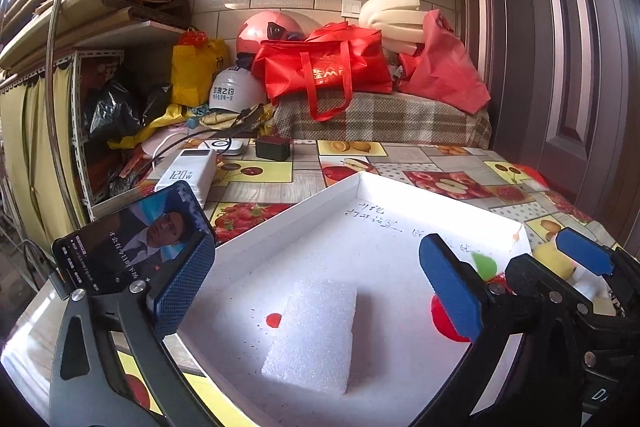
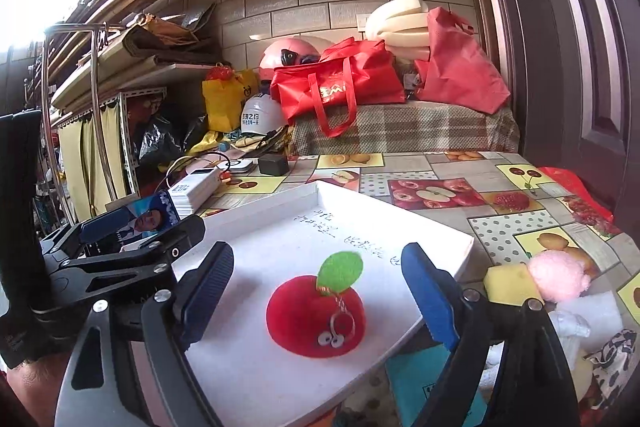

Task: Organize soft objects
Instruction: 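Carry the foam block and plush apple into the white box and open both tools, then withdraw both tools from the box toward the remaining items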

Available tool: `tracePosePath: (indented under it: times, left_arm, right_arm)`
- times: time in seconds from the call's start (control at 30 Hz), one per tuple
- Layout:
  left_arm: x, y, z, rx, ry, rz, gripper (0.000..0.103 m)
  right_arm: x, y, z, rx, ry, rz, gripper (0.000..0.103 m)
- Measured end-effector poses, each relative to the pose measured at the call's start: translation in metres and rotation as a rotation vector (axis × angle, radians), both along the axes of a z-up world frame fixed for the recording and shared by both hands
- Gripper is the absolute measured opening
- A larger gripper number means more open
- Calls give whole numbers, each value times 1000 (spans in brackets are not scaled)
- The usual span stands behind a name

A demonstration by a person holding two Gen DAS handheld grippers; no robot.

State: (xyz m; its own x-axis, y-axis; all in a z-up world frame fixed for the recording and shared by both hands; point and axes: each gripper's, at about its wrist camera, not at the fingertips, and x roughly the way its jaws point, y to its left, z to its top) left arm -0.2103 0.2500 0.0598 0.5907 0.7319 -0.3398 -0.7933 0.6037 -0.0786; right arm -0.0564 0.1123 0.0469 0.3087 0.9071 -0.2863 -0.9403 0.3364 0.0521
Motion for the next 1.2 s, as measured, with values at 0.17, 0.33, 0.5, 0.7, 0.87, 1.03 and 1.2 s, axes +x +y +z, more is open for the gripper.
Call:
tracePosePath:
  times: [0.17, 0.33, 0.5, 0.7, 0.87, 1.03, 1.2]
  left_arm:
    - [-3, -2, 0, 18, -6, 19, 103]
    - [-5, -7, 1, 45, -10, 32, 103]
    - [-13, -7, 2, 49, -47, 54, 103]
    - [-18, -10, 1, 31, -65, 42, 103]
    - [-7, -36, 2, 69, -24, -73, 103]
    - [11, -75, 3, 58, 11, -306, 103]
    - [28, -120, 2, 31, 88, -541, 103]
  right_arm:
    - [-3, -1, 1, 4, -19, 0, 86]
    - [0, -1, 2, 13, -1, -1, 86]
    - [6, -7, 0, 15, 29, -14, 86]
    - [7, -29, -1, 12, 41, -4, 86]
    - [15, -69, 1, 20, 15, -10, 86]
    - [65, -124, 6, 75, 68, -163, 86]
    - [103, -159, 3, -15, 123, -169, 86]
